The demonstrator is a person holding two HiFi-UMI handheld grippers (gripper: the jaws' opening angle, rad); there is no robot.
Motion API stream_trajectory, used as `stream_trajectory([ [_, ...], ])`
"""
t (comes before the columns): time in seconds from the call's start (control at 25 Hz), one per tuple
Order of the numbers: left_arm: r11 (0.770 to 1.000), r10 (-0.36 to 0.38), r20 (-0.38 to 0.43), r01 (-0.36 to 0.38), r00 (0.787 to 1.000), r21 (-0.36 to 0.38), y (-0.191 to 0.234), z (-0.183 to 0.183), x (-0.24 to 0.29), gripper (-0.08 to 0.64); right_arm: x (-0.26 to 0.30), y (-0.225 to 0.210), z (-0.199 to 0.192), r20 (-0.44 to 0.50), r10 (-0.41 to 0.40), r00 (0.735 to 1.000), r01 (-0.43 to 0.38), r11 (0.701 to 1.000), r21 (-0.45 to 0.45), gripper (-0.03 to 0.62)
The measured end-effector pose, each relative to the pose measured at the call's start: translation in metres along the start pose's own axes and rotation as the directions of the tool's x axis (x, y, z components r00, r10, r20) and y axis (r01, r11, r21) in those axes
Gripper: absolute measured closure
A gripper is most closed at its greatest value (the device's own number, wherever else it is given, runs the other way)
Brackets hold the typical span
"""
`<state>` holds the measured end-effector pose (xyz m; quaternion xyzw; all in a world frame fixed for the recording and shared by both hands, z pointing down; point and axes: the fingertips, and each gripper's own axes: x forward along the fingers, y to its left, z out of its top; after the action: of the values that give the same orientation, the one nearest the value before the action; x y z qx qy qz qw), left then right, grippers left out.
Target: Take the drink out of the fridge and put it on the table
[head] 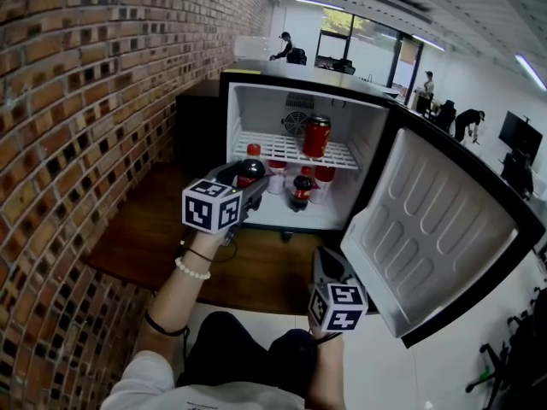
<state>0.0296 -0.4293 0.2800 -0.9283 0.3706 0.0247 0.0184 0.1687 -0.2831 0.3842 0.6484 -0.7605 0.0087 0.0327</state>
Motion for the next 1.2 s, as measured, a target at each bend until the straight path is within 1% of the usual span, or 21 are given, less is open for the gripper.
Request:
stream_trajectory([
  [0.2, 1.000, 0.008, -0.007, -0.008, 1.000, -0.017, 0.004, -0.025, -0.014, 0.255, 0.001, 0.004, -0.002, -0.009, 0.005, 1.000, -0.005, 1.000, -0.002, 0.580],
  [0.48, 0.997, 0.039, -0.038, -0.041, 0.999, -0.058, 0.019, -0.063, -0.028, 0.256, 0.005, 0.007, -0.005, -0.016, 0.010, 1.000, -0.010, 1.000, -0.004, 0.580],
  [0.76, 0.990, 0.112, -0.072, -0.118, 0.991, -0.081, 0.044, -0.100, -0.046, 0.256, 0.006, 0.006, -0.007, -0.023, 0.004, 1.000, -0.004, 1.000, -0.002, 0.580],
  [0.92, 0.981, 0.178, -0.098, -0.184, 0.979, -0.054, 0.061, -0.120, -0.060, 0.256, 0.009, 0.005, -0.011, -0.029, 0.002, 1.000, -0.002, 1.000, 0.000, 0.580],
  [1.0, 0.976, 0.205, -0.110, -0.212, 0.973, -0.055, 0.070, -0.129, -0.067, 0.256, 0.009, 0.002, -0.013, -0.036, -0.001, 0.999, 0.001, 1.000, 0.002, 0.580],
  [1.2, 0.966, 0.239, -0.131, -0.249, 0.962, -0.065, 0.087, -0.143, -0.080, 0.256, 0.010, -0.001, -0.016, -0.041, -0.007, 0.999, 0.007, 1.000, 0.009, 0.580],
])
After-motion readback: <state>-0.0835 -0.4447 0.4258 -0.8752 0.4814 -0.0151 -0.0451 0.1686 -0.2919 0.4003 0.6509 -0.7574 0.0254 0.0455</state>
